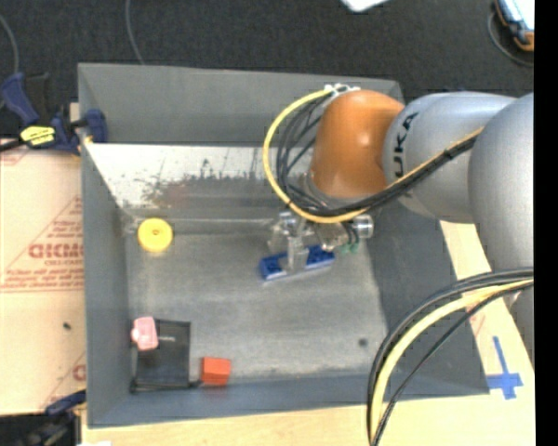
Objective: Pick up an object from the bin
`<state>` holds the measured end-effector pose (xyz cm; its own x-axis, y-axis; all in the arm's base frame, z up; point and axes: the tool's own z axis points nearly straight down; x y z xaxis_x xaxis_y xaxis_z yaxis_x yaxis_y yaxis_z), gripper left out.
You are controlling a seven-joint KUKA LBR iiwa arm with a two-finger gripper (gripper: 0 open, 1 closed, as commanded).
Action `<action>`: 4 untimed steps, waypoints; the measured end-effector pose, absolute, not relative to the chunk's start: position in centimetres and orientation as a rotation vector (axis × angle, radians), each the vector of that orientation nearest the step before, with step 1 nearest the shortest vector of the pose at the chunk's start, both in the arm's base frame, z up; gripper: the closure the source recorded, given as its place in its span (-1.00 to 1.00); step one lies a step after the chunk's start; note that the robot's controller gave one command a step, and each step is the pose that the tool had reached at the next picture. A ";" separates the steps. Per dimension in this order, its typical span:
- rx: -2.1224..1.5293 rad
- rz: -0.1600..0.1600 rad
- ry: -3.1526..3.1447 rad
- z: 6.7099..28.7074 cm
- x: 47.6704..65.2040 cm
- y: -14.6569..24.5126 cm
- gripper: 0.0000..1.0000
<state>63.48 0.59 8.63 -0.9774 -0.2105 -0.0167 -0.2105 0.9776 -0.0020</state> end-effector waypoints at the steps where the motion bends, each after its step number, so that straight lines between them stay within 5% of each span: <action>1: -0.259 0.001 3.109 22.4 63.6 0.6 1.00; 2: -0.258 0.002 3.110 22.4 63.6 0.6 1.00; 3: -0.297 0.004 3.115 13.7 57.5 0.0 1.00; 4: -0.266 0.003 3.103 17.4 56.9 0.5 -1.00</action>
Offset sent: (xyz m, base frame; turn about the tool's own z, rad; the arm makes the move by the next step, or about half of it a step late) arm 0.0000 0.0000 0.0000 0.0000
